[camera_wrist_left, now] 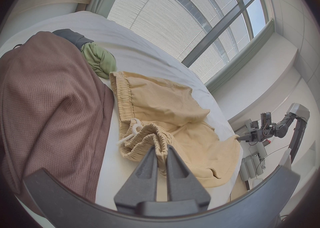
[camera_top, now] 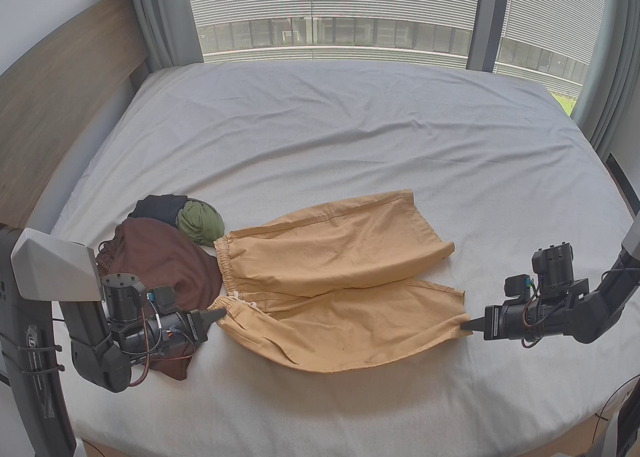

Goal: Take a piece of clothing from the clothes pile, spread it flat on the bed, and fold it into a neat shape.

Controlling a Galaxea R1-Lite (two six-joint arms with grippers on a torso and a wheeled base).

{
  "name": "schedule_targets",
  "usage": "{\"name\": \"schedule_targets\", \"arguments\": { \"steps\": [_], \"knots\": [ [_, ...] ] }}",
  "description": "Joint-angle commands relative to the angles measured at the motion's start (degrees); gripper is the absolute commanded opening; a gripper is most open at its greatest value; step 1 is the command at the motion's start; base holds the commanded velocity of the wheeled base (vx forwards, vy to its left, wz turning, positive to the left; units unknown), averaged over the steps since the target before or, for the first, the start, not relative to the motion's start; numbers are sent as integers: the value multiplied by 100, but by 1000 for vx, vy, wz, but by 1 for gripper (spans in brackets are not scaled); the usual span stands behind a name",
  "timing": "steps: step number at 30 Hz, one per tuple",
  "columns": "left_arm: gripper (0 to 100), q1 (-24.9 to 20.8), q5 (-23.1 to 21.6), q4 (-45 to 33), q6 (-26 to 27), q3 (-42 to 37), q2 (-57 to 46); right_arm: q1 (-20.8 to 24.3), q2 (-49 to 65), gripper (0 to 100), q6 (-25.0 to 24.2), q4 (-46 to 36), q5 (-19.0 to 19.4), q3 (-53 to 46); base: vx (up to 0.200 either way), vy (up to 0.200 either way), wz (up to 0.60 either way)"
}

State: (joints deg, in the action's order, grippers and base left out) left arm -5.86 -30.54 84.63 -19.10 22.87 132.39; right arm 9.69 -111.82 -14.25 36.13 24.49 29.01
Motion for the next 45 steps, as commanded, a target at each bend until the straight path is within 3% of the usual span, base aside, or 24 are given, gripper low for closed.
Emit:
{"name": "schedule_targets", "arguments": {
  "steps": [1, 7, 24, 30, 45],
  "knots": [
    [0, -2, 13, 168, -111, 60, 6, 6, -24, 0, -148, 263, 3, 25, 0, 0, 0],
    [0, -29, 189, 370, -313, 200, 24, 42, 3, 0, -658, 816, -15, 87, 0, 0, 0],
    [0, -11, 356, 379, -551, 675, 164, -2, -24, 0, -983, 869, -15, 878, 0, 0, 0],
    [0, -11, 821, 379, -849, 1018, 164, -20, -41, 0, -1018, 860, -32, 1124, 0, 0, 0],
    [0, -11, 856, 388, -1060, 1237, 173, -196, -191, 0, -1291, 790, -67, 1977, 0, 0, 0]
  ]
}}
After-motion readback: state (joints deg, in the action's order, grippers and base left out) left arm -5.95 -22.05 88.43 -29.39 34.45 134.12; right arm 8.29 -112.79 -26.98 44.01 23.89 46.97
